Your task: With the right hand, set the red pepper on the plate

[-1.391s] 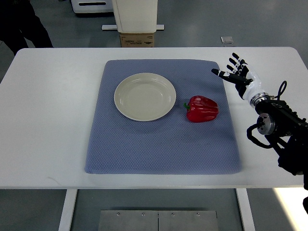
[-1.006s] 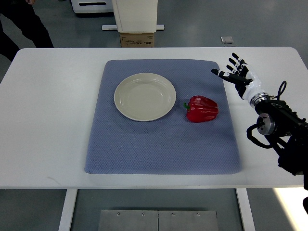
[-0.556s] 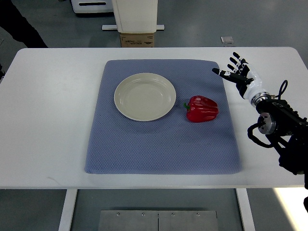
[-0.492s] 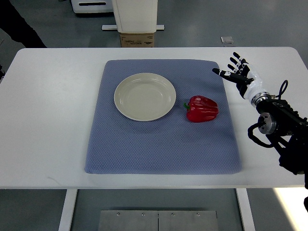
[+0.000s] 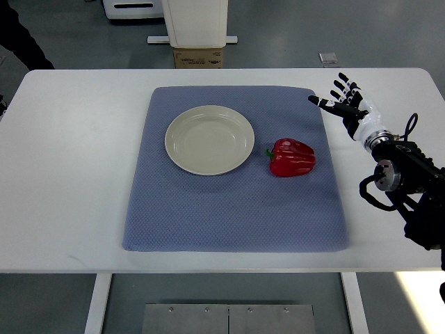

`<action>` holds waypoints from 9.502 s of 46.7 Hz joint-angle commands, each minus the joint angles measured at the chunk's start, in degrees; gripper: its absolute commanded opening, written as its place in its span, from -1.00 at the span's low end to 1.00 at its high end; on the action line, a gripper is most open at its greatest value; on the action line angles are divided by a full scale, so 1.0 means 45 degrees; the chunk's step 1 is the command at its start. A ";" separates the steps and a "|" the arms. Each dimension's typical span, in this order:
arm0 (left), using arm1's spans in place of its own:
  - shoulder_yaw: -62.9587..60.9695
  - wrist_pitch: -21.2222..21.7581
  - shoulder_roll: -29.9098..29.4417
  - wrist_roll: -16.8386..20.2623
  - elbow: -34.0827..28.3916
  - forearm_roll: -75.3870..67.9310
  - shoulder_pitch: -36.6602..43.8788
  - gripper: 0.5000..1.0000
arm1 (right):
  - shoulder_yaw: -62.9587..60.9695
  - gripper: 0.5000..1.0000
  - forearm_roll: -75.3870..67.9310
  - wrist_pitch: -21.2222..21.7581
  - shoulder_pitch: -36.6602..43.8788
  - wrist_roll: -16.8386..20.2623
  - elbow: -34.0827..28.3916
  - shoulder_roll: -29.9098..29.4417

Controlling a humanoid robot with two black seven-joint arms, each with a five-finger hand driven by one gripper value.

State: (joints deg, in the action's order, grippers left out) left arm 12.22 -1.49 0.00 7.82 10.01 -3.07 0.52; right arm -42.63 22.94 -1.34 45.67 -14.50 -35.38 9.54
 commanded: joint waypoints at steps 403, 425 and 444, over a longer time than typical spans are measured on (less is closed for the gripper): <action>0.0000 -0.0001 0.0000 0.0000 0.0002 0.0000 0.0002 1.00 | 0.6916 0.99 0.1505 -0.0034 0.4228 0.0782 -0.0985 0.0497; 0.0000 -0.0001 0.0000 0.0000 0.0002 -0.0001 0.0002 1.00 | 0.3558 0.99 0.0859 -0.0034 0.2294 0.0879 -0.0945 0.0985; 0.0000 -0.0001 0.0000 0.0000 0.0002 0.0019 0.0002 1.00 | 0.2345 1.00 -0.0663 -0.0034 0.1278 0.0879 -0.0965 0.1005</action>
State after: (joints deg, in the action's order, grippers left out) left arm 12.22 -1.50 0.00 7.81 10.02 -3.08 0.52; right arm -32.10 21.31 -1.50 51.96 -10.53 -39.73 14.06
